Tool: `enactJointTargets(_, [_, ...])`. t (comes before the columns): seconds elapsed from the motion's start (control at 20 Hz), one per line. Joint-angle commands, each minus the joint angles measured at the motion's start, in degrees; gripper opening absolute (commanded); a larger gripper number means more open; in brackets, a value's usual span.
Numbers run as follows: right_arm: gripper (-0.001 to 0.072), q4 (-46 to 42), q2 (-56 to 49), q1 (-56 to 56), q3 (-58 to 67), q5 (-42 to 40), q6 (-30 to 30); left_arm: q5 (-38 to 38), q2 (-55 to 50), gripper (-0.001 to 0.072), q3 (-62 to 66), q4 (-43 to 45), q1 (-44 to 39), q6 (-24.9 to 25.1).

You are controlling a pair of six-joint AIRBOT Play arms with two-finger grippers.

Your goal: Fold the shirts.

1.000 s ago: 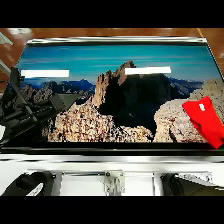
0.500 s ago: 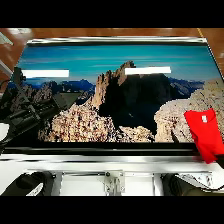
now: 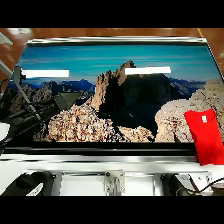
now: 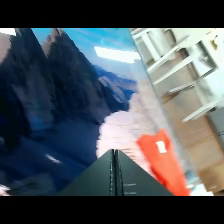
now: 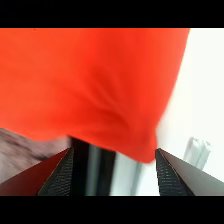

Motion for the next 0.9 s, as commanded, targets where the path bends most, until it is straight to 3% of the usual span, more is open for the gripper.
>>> enactJointTargets(0.0, [0.0611, 11.4, 4.9, 3.5, 7.8, -4.8, -8.7, 0.7, -2.1, 0.0041, 0.0, 5.3, 0.4, 4.7])
enactJointTargets(0.1, [0.0490, 12.6, 4.9, 14.9, 11.7, -6.4, -12.7, -0.7, -6.4, 0.0038, 0.7, 13.0, 0.7, 1.6])
enactJointTargets(0.2, [0.0492, 8.1, 4.8, 30.5, 12.2, -6.4, -12.5, -10.5, -13.7, 0.0038, 6.3, 29.1, 0.7, -11.1])
enactJointTargets(0.3, [0.0495, -3.4, 3.6, 47.5, 12.2, -4.2, -5.8, -28.0, -22.6, 0.0038, 16.2, 48.4, 0.0, -23.7])
enactJointTargets(0.35, [0.0574, -10.0, 2.3, 55.4, 12.1, -2.9, -1.6, -35.2, -26.8, 0.0040, 21.0, 55.4, -0.7, -25.9])
enactJointTargets(0.4, [0.0682, -15.4, 0.7, 61.0, 12.1, -2.1, 3.1, -40.3, -30.8, 0.0045, 25.6, 59.6, -1.0, -26.0])
enactJointTargets(0.45, [0.0682, -17.4, -1.3, 65.3, 12.1, -1.1, 7.2, -42.7, -33.9, 0.0177, 29.0, 60.6, -1.0, -25.6])
enactJointTargets(0.5, [0.0682, -16.9, -3.0, 67.8, 12.1, -0.1, 8.3, -43.5, -36.3, 0.0515, 31.6, 60.3, -1.1, -25.7])
enactJointTargets(0.55, [0.0682, -15.5, -4.6, 70.0, 12.1, 0.7, 8.3, -43.8, -37.9, 0.0598, 33.1, 60.3, -1.3, -25.6])
enactJointTargets(0.85, [0.0682, -14.6, -7.1, 77.6, 12.1, 1.0, 8.3, -45.7, -39.1, 0.0598, 33.6, 60.3, -1.4, -22.8])
